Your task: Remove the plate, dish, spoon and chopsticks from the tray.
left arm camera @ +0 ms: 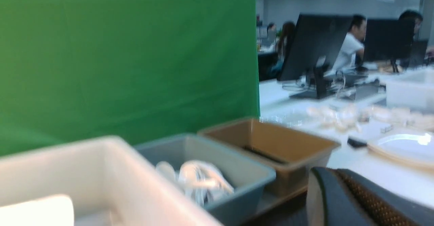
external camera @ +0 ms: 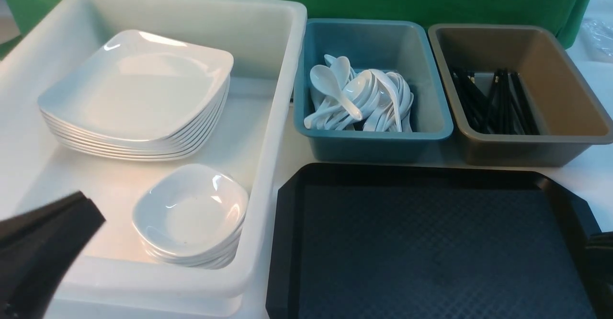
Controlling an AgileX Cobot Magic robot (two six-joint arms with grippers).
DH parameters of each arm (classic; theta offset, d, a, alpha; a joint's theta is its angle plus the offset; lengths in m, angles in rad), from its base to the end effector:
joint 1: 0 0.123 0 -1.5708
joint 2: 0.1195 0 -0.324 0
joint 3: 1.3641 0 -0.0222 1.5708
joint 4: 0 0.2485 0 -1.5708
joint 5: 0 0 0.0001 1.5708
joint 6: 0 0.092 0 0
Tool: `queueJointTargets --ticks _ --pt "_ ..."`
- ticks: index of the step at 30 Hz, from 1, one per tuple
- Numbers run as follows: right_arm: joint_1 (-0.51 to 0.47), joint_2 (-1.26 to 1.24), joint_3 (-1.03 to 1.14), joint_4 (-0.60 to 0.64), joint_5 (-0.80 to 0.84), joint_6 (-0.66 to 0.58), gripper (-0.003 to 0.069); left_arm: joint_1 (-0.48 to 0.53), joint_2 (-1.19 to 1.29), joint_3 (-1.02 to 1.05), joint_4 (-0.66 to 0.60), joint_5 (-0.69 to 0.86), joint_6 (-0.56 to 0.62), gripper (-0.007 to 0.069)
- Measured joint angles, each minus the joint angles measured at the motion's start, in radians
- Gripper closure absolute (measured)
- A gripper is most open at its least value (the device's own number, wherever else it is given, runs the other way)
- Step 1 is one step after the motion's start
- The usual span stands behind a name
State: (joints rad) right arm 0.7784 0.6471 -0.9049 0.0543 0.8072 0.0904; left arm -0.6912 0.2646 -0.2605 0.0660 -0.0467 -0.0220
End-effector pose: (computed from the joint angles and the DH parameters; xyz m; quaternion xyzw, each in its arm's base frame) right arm 0.0510 0.0554 0.4117 -0.2813 0.8021 0.2455 0.4661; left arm 0.0281 -0.0236 0.2990 0.2382 0.6153 -0.2399 0.7121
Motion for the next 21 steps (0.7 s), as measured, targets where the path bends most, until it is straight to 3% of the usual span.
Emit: queueJointTargets --ticks 9,12,16,21 --pt "-0.024 -0.013 0.0 -0.027 -0.014 -0.005 0.0597 0.0 0.0 0.068 0.0 0.021 0.001 0.0612" --pt "-0.123 -0.048 0.014 -0.046 -0.036 -0.043 0.0619 0.0 0.0 0.085 0.0 0.032 0.001 0.0612" --pt "-0.334 -0.17 0.163 0.049 -0.104 -0.216 0.0641 0.0 0.0 0.091 0.0 0.035 0.001 0.0612" --pt "-0.566 -0.372 0.5 0.114 -0.39 -0.292 0.0641 0.0 0.0 0.091 0.0 0.035 0.001 0.0612"
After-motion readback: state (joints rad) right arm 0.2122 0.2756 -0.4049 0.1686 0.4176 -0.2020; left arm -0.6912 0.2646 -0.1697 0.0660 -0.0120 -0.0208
